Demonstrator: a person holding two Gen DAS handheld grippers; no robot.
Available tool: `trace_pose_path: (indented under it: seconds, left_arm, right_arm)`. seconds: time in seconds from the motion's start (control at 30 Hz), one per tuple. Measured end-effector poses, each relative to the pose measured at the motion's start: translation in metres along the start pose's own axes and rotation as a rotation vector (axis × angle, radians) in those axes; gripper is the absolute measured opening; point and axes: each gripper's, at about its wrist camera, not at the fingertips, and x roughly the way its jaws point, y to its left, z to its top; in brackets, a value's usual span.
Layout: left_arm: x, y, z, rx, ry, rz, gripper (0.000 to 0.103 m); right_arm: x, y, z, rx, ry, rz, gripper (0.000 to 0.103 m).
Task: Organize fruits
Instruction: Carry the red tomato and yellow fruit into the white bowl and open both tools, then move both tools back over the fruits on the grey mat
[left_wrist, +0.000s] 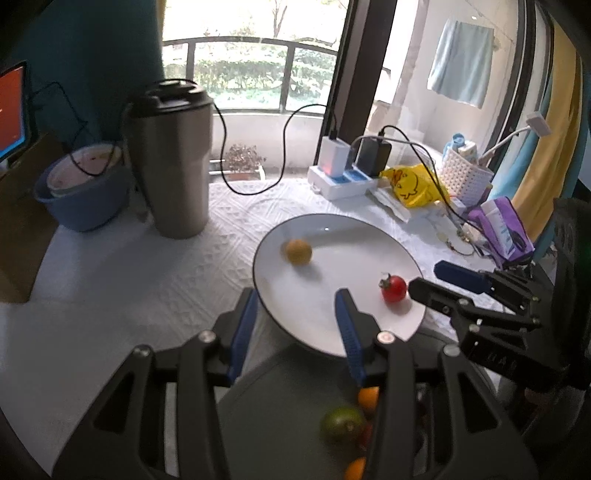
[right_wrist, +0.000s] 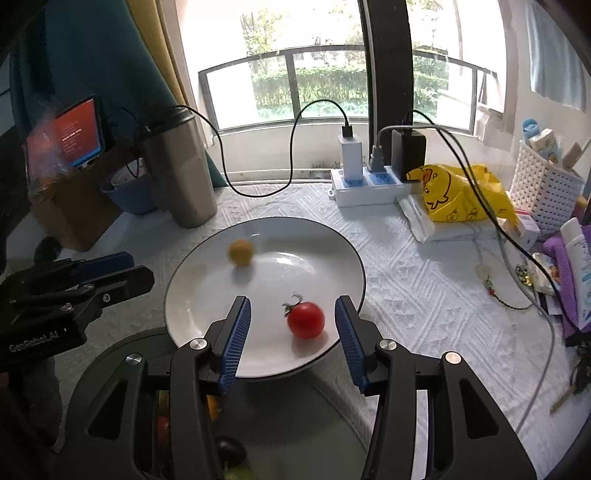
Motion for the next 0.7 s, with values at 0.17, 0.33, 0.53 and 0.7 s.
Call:
trace_pose_path:
  seconds: [0.17, 0.33, 0.53, 0.7]
  left_arm:
    - [-0.020, -0.001, -0.013, -0.002, -0.013, 0.003, 0.045]
    - [-0.035, -0.004, -0.025, 0.002, -0.016, 0.002, 0.046]
    - [-0.050, -0.003, -0.042, -0.010, -0.010, 0.007, 0.046]
    - [-0.058, -0.002, -0.056, -0.031, 0.002, 0.017, 0.046]
  right_arm:
    - [-0.019, 0.007, -0.007, -0.004, -0.012, -0.006, 0.050]
    - [-0.036, 0.012, -0.016, -0.006, -0.019, -0.016, 0.050]
    - [-0.052, 0.019, -0.026, -0.010, -0.025, -0.019, 0.050]
    - [-0.058, 0.022, -0.036, -0.009, -0.020, -0.020, 0.050]
